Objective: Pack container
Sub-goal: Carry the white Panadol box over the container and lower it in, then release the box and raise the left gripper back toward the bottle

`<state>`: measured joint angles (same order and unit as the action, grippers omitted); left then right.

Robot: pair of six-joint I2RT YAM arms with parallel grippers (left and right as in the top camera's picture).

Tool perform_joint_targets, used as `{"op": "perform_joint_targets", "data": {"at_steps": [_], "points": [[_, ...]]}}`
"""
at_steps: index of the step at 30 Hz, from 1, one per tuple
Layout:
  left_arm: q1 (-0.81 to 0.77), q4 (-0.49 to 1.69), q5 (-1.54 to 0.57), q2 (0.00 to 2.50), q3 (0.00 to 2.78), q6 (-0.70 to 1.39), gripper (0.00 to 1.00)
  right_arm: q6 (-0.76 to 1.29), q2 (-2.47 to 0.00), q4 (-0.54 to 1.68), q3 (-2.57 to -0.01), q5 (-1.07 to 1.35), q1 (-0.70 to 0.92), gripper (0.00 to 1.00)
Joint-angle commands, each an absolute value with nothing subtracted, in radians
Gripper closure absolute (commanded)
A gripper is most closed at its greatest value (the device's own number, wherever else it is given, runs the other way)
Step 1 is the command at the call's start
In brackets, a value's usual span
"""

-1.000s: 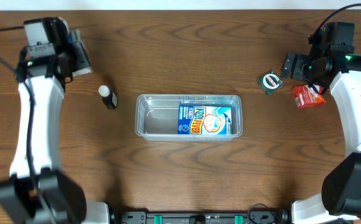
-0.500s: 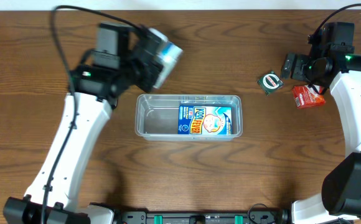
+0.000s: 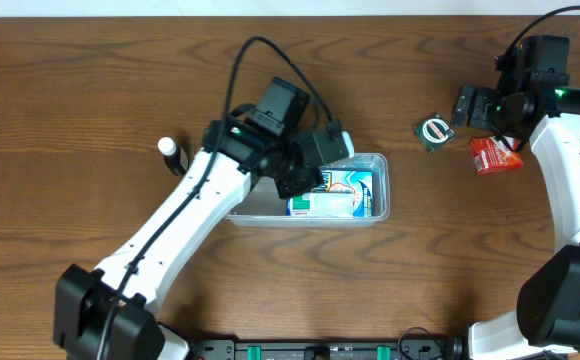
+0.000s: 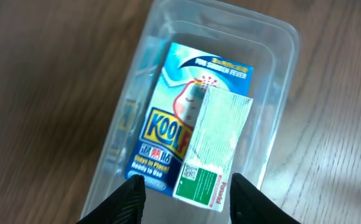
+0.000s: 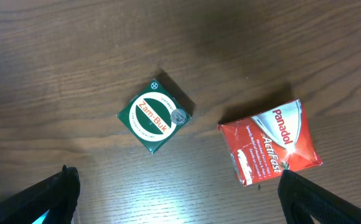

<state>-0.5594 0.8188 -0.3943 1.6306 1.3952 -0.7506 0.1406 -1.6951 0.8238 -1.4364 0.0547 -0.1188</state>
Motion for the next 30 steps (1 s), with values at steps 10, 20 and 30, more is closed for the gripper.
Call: {"op": "perform_joint_targets", "data": {"at_steps": [10,20,30], "points": [[-0.561,0.794,-0.373,1.653,1.398,-0.797,0.44,0.134,-1.702,0.801,-1.436,0.063,-0.111,0.01],[-0.469,0.804,-0.133,1.443,1.454,-0.388,0.02,0.117,-1.702,0.794,-1.436,0.081,-0.113,0.01],[-0.188,0.886,-0.129,1.383,1.439,-0.190,0.02,0.378,-1.704,0.738,-1.395,-0.136,-0.118,0.01]]}}
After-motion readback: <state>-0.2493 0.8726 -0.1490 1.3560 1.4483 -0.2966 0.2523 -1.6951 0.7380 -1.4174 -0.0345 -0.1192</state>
